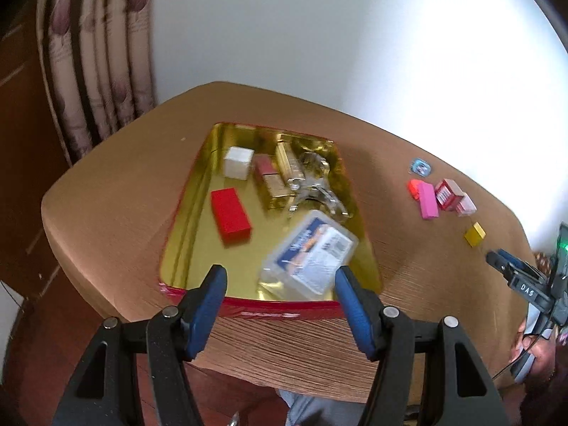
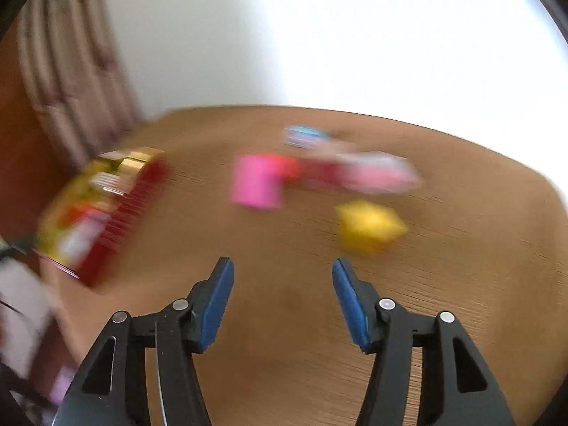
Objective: Organize rigid objects
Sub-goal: 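Reach the left tool to the pink eraser and grasp it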
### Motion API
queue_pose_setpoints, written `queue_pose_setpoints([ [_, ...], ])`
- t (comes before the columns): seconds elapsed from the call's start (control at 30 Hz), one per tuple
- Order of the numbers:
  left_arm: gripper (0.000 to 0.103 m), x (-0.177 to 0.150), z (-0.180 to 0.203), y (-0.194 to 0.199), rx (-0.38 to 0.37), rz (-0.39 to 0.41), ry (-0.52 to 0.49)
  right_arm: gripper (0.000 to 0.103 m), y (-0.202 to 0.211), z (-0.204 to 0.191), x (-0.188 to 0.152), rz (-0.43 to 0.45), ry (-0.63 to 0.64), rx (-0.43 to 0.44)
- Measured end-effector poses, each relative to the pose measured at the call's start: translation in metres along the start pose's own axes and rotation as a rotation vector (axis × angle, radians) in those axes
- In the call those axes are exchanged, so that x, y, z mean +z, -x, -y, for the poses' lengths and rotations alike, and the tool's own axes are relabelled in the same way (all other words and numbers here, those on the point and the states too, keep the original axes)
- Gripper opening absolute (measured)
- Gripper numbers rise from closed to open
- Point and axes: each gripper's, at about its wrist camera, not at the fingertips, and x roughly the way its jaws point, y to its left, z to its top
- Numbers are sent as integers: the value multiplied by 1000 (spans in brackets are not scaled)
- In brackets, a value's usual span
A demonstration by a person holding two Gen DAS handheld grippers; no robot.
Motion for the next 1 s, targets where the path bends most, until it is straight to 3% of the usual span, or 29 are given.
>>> queue_pose_setpoints([
  [0.13, 65, 2, 38, -6, -51, -41, -44, 56, 7, 66, -27, -19, -51, -153],
  [0.27, 65, 12, 81, -21, -158, -99, -63, 59, 11, 109, -41, -2, -187, -126],
  [0.4, 66, 32, 134, -49, -213, -138, -107, 66, 14, 110, -42, 16, -190, -88],
  [0.63, 66, 64, 196, -126, -215, -226, -105, 69, 18, 112, -45, 55, -274, 14],
  [0.83, 66, 76, 215, -181, -151, -264, -101, 69, 15, 112, -45, 57, -282, 71],
  [1.0, 66, 81, 224, -206, -106, -265, -125, 70, 15, 112, -45, 53, -278, 112],
])
